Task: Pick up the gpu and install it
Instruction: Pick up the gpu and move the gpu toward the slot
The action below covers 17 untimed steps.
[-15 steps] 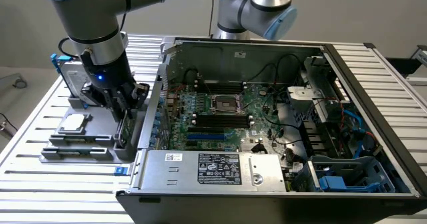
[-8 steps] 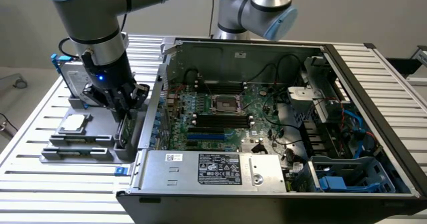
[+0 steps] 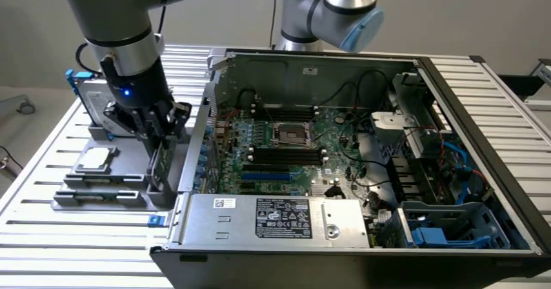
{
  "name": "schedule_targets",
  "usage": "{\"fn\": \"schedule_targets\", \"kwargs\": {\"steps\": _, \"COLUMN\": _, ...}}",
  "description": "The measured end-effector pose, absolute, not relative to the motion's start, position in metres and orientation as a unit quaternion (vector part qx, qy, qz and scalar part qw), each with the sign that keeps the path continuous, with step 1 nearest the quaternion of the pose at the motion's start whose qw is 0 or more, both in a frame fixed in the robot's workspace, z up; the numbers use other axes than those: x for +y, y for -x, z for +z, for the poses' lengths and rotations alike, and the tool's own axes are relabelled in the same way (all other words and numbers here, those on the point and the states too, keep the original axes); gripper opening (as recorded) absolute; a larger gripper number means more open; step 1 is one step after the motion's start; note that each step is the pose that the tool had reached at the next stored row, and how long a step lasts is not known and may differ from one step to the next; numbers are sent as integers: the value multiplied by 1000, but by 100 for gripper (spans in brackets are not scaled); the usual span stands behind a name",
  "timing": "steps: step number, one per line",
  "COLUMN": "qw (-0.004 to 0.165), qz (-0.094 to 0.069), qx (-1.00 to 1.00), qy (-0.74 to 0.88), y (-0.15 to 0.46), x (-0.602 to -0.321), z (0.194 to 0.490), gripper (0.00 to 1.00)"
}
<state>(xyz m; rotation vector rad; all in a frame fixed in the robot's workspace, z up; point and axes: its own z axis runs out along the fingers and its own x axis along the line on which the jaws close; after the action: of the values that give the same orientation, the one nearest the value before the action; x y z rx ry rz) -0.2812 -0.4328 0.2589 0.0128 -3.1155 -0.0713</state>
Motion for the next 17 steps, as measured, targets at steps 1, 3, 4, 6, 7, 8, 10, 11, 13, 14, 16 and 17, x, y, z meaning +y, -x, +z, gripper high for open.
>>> {"fn": "schedule_targets", "kwargs": {"steps": 1, "qw": 13, "qz": -23, "qx": -1000, "qy": -4, "y": 281, "x": -433, "z": 263, "gripper": 26}}
{"fn": "schedule_targets", "kwargs": {"steps": 3, "qw": 13, "qz": -23, "qx": -1000, "qy": -4, "y": 281, "x": -433, "z": 272, "gripper": 26}}
{"fn": "schedule_targets", "kwargs": {"steps": 4, "qw": 13, "qz": -23, "qx": -1000, "qy": -4, "y": 281, "x": -433, "z": 277, "gripper": 26}}
{"fn": "schedule_targets", "kwargs": {"steps": 6, "qw": 13, "qz": -23, "qx": -1000, "qy": -4, "y": 281, "x": -433, "z": 286, "gripper": 26}}
{"fn": "schedule_targets", "kwargs": {"steps": 7, "qw": 13, "qz": -23, "qx": -1000, "qy": -4, "y": 281, "x": -433, "z": 291, "gripper": 26}}
{"fn": "schedule_targets", "kwargs": {"steps": 8, "qw": 13, "qz": -23, "qx": -1000, "qy": -4, "y": 281, "x": -433, "z": 295, "gripper": 26}}
{"fn": "schedule_targets", "kwargs": {"steps": 10, "qw": 13, "qz": -23, "qx": -1000, "qy": -4, "y": 281, "x": -433, "z": 304, "gripper": 26}}
{"fn": "schedule_targets", "kwargs": {"steps": 11, "qw": 13, "qz": -23, "qx": -1000, "qy": -4, "y": 281, "x": -433, "z": 309, "gripper": 26}}
{"fn": "schedule_targets", "kwargs": {"steps": 13, "qw": 13, "qz": -23, "qx": -1000, "qy": -4, "y": 281, "x": -433, "z": 318, "gripper": 26}}
{"fn": "schedule_targets", "kwargs": {"steps": 14, "qw": 13, "qz": -23, "qx": -1000, "qy": -5, "y": 281, "x": -433, "z": 323, "gripper": 26}}
{"fn": "schedule_targets", "kwargs": {"steps": 16, "qw": 13, "qz": -23, "qx": -1000, "qy": -5, "y": 280, "x": -433, "z": 332, "gripper": 26}}
{"fn": "schedule_targets", "kwargs": {"steps": 17, "qw": 13, "qz": -23, "qx": -1000, "qy": -5, "y": 279, "x": -433, "z": 336, "gripper": 26}}
